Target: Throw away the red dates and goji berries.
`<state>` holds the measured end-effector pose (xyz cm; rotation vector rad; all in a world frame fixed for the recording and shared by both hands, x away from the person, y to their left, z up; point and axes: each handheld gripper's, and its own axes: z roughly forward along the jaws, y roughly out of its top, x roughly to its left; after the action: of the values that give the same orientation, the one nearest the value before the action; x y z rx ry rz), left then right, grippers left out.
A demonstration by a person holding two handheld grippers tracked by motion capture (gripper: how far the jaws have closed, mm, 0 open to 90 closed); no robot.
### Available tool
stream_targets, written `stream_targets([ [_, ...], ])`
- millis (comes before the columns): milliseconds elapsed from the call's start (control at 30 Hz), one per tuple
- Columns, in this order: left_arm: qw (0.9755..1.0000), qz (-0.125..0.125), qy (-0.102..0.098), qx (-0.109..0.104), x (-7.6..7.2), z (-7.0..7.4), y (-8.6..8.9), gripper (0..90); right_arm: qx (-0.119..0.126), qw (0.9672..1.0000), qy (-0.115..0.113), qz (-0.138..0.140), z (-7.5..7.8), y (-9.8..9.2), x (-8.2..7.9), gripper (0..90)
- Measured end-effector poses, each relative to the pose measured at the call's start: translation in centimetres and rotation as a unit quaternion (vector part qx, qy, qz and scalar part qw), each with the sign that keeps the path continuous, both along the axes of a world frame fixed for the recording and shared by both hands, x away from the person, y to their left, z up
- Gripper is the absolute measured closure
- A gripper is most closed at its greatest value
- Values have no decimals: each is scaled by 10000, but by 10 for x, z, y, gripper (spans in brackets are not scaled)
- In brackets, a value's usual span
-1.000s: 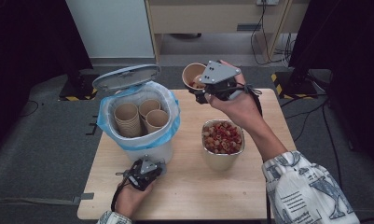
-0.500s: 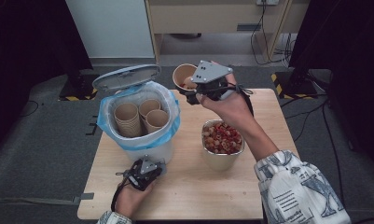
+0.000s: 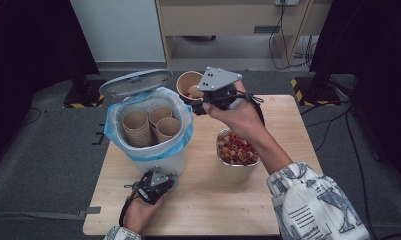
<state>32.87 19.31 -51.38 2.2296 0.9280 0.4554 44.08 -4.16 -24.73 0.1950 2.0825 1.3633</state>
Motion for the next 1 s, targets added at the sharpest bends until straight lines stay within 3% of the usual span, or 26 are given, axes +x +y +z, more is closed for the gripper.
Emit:
stream_targets([
  [333,10000,-1,0,-3,0,0,0,899,235,9985,364,343,-7,14,-1,308],
  [1000,10000,-1,1,-9,0,0,0,899,477,9946,709,592,-24,36,3,307],
])
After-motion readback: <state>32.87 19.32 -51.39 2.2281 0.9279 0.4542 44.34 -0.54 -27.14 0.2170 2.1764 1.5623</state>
